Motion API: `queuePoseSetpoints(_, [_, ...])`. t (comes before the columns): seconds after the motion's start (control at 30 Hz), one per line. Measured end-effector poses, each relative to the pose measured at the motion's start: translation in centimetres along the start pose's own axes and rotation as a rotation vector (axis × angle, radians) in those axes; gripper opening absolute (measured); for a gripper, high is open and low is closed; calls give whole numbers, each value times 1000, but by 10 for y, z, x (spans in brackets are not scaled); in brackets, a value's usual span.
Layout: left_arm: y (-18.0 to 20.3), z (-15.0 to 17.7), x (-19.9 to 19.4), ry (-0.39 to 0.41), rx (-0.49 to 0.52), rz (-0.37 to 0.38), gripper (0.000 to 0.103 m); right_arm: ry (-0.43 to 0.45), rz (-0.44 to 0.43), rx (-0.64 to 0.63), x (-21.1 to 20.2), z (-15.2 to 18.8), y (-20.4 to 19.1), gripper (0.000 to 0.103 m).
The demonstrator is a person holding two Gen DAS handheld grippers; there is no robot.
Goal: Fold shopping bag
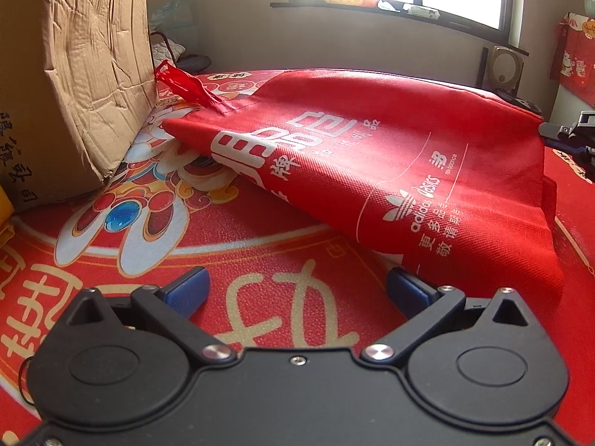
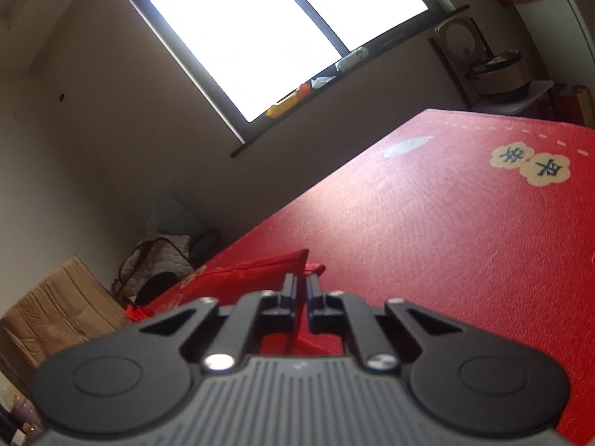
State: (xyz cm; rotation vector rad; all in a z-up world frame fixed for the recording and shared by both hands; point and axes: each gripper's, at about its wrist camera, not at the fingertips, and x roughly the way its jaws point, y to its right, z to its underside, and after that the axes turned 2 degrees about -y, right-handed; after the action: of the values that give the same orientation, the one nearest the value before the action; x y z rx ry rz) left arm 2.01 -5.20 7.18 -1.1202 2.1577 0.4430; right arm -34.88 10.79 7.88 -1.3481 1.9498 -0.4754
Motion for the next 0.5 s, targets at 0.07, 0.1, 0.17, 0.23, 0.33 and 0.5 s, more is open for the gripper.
queuePoseSetpoints(0.07, [-5, -1, -3, 9, -7, 7, 103, 3, -6, -2, -5, -2, 2, 10])
queuePoseSetpoints(0.1, [-7, -1, -5, 27, -17, -7, 103, -8, 2, 3, -5, -2, 4, 17])
queuePoseSetpoints(0.17, [-12, 0, -6, 56, -43, -31, 103, -31, 31, 26, -4, -3, 10, 49])
queuePoseSetpoints(0.23, [-15, 0, -4, 55, -61, -28, 103, -34, 56, 40, 2, -1, 14, 62])
queuePoseSetpoints(0.33, [-20, -2, 2, 31, -86, 0, 103, -80, 70, 80, 17, 0, 23, 62])
queuePoseSetpoints(0.5, [-32, -2, 0, 55, -158, 20, 103, -105, 61, 80, 35, 6, 19, 61])
